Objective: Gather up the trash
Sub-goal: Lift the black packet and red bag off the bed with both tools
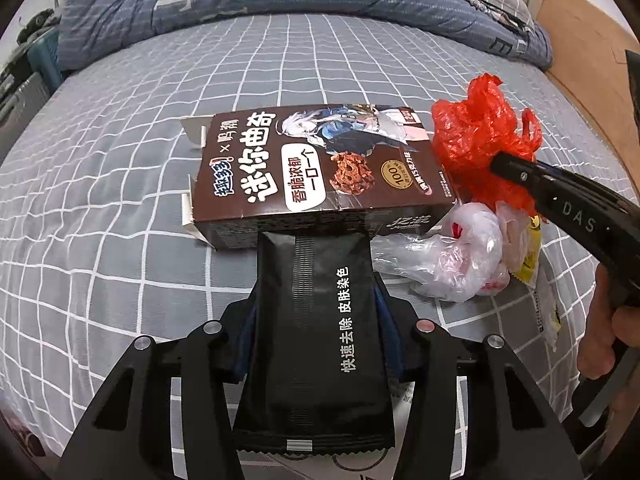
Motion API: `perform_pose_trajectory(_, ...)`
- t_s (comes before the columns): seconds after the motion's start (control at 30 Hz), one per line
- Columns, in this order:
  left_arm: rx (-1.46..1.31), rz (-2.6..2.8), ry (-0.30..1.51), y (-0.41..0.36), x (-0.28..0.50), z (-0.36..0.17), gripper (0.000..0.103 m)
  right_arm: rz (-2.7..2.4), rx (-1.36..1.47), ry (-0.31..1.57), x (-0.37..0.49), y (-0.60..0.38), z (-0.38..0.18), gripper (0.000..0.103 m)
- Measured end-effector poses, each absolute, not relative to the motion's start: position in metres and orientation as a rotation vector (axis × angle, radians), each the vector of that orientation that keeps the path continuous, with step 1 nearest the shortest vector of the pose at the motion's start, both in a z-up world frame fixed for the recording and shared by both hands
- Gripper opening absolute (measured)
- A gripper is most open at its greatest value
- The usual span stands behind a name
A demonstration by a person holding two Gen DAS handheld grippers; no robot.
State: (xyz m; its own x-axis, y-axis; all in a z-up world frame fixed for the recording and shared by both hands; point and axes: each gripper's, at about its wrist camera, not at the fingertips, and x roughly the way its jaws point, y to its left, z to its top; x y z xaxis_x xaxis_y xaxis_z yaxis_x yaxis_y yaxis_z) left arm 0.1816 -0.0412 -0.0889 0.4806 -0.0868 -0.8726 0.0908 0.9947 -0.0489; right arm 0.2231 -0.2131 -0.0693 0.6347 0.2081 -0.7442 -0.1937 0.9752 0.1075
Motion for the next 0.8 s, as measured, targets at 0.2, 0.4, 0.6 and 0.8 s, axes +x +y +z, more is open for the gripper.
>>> perform_pose_trajectory(0.2,-0.015,-0.103,1.027,-0.034,0.177,-0.075,0.049,0.225,0.012,0.802,0.217,-0.216,-0.053,0.019)
perform_pose_trajectory(0.4,-0.024,-0.093,0.991,-0.028,0.171,-0.061,0.049,0.214,0.009,0.772,0.207,-0.214,-0.044,0.019)
perform_pose_trajectory(0.6,-0.04,-0.092,0.958,-0.024,0.161,-0.048,0.049,0.205,-0.013,0.735,0.193,-0.208,-0.034,0.019)
perform_pose_trajectory(0.8,-0.052,-0.078,0.926,-0.018,0.155,-0.041,0.049,0.2,-0.021,0.71,0.18,-0.205,-0.025,0.019)
